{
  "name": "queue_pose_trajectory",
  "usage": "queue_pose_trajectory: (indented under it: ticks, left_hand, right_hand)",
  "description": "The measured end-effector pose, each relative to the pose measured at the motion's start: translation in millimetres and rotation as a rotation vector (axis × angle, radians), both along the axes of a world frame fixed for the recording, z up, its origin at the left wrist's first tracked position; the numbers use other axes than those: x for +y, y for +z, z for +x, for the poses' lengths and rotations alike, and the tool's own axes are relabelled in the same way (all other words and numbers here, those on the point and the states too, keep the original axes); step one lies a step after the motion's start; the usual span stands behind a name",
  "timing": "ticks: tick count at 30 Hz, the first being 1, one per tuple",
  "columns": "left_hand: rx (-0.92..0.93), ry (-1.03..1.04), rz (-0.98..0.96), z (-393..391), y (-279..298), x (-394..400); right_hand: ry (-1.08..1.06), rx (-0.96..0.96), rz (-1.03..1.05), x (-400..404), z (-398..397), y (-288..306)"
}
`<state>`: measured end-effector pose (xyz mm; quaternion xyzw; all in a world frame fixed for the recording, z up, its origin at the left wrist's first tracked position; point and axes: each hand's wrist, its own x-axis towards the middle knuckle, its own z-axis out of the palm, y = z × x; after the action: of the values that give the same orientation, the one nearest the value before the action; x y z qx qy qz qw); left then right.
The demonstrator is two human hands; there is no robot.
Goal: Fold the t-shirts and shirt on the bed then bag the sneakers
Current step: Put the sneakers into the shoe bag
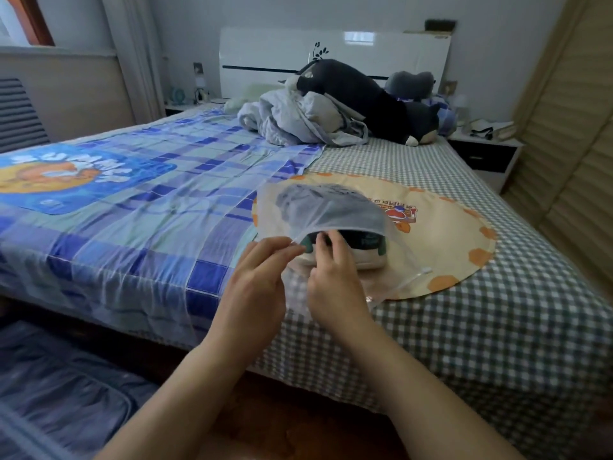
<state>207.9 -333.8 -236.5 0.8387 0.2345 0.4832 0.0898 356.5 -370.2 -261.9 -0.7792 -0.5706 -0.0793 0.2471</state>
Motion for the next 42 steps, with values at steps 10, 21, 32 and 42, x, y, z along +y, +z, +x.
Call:
queue_pose_trajectory:
  ticks: [10, 21, 32, 42]
  left_hand:
    - [-0.069, 0.109, -0.150, -2, -2, 9]
    - [-0.257, 0.095, -0.905, -4, 12, 6]
    - [-0.624, 0.179, -1.094, -33, 9, 15]
    - [-0.959, 0.071, -1.735, -7, -4, -41]
  right_hand:
    - [0.103, 0.024, 0.359, -42, 11, 20]
    - [-0.212, 0.836, 0.347, -65, 102, 39]
    - [-0.089, 1.494, 0.412, -112, 83, 37]
    - [-0.213, 1.842, 0.070, -131, 75, 42]
